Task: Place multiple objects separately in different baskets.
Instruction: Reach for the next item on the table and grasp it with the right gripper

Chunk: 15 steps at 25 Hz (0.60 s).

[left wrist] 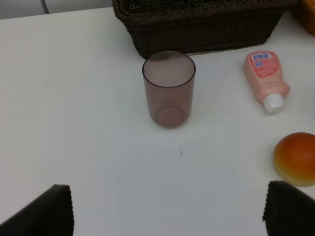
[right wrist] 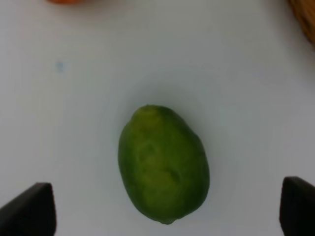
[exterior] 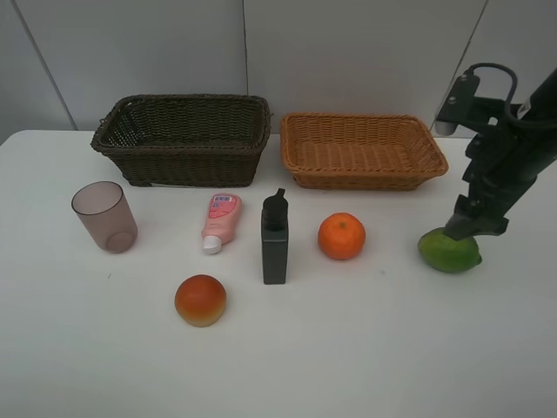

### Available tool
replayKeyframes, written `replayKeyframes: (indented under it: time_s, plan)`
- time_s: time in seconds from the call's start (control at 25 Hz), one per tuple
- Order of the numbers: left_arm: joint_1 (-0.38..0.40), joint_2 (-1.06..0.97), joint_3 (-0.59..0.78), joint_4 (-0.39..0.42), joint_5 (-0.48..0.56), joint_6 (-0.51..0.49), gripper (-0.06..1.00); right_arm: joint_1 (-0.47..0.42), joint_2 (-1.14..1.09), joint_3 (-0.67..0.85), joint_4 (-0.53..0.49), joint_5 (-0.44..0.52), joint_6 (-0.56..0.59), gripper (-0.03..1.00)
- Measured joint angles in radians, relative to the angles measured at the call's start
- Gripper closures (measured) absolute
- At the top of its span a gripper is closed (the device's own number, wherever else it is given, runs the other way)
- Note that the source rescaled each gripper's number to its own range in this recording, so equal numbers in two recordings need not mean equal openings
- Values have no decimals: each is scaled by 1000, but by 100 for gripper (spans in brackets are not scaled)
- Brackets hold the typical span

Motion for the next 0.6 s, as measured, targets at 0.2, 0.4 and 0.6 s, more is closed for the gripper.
replayKeyframes:
  time_s: [0.2,0.4,0.6]
  plan:
    - [0,0,0,0,0,0,-6,-13,18,44,40,-28,-111,-1]
    - [0,0,0,0,0,0,-6,-43,84,48,71,-84,-142,-1]
    - [0,0,0,0,0,0,-6,-64,121,48,79,-127,-143,-1]
